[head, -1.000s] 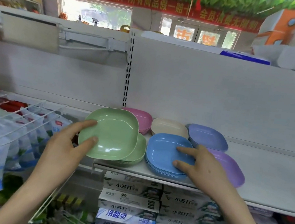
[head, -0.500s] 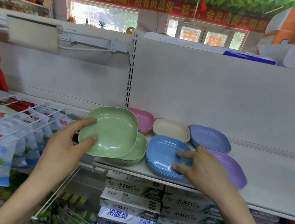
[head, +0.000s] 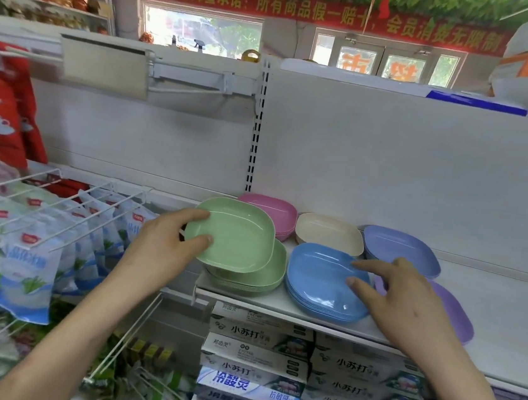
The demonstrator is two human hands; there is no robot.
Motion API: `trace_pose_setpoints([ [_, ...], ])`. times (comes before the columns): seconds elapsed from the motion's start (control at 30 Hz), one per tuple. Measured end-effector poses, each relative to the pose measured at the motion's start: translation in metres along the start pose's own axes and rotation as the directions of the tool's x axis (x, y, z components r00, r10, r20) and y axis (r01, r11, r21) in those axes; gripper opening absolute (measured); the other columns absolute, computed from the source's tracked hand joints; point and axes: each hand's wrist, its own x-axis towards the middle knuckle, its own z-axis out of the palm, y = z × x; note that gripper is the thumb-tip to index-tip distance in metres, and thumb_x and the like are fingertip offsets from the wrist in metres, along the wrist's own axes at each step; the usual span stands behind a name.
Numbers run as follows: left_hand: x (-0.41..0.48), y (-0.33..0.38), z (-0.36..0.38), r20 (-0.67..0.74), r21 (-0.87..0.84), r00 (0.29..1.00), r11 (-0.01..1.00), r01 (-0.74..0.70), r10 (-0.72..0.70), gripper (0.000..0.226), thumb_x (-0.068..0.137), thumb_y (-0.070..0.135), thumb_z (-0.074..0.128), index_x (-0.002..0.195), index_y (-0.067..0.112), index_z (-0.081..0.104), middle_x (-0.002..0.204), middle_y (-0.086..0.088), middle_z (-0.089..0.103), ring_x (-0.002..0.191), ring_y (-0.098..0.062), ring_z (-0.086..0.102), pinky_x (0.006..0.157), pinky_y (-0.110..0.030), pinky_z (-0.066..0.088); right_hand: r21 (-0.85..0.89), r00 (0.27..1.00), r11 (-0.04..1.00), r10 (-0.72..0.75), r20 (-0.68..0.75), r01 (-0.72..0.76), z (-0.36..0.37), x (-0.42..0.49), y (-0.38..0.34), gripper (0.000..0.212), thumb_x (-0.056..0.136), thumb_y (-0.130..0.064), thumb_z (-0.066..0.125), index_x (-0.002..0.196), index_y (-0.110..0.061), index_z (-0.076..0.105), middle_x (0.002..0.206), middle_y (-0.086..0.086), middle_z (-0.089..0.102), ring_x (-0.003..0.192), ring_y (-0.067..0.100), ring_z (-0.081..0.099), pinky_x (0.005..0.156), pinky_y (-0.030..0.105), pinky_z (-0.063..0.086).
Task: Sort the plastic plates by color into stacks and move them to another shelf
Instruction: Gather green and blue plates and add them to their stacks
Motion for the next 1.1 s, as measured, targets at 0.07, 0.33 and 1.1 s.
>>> trace_pose_setpoints([
  [0.07, 0.006, 0.002, 0.003, 0.028, 0.026, 1.0, 1.0, -0.001, 0.0, 0.046, 0.093, 0.035, 0.071, 0.138, 0.033, 0.063, 0.134, 0.008, 0.062, 0.109, -0.013, 0.058, 0.093, -0.032, 0.044, 0.021, 0.999, 1.0, 0.006, -0.034, -0.006, -0.001, -0.003, -0.001, 0.035, 0.089, -0.057, 0.06, 0.122, -0.045, 0.068, 0.093, -0.012, 0.048, 0.082, 0.014, 0.058, 0.078, 0.037, 0.05],
  [0.33, 0.015, -0.001, 0.017, 0.178, 0.173, 0.984, 0.985, -0.007, -0.024, 0.047, 0.09, 0.044, 0.071, 0.135, 0.032, 0.063, 0.129, 0.006, 0.058, 0.118, -0.016, 0.055, 0.101, -0.037, 0.047, 0.058, 0.993, 0.998, 0.037, -0.116, -0.031, -0.004, -0.013, -0.003, 0.032, 0.092, -0.05, 0.058, 0.12, -0.041, 0.071, 0.088, -0.009, 0.05, 0.081, 0.013, 0.056, 0.076, 0.036, 0.046],
  [1.1, 0.019, 0.003, 0.017, 0.134, 0.165, 0.983, 0.975, -0.151, 0.129, 0.041, 0.092, 0.051, 0.062, 0.13, 0.033, 0.063, 0.115, 0.008, 0.049, 0.103, -0.01, 0.056, 0.086, -0.035, 0.05, 0.058, 0.986, 0.998, 0.043, -0.164, -0.034, 0.004, -0.023, -0.01, 0.025, 0.091, -0.042, 0.063, 0.113, -0.035, 0.073, 0.081, -0.011, 0.049, 0.076, 0.005, 0.053, 0.07, 0.032, 0.038],
])
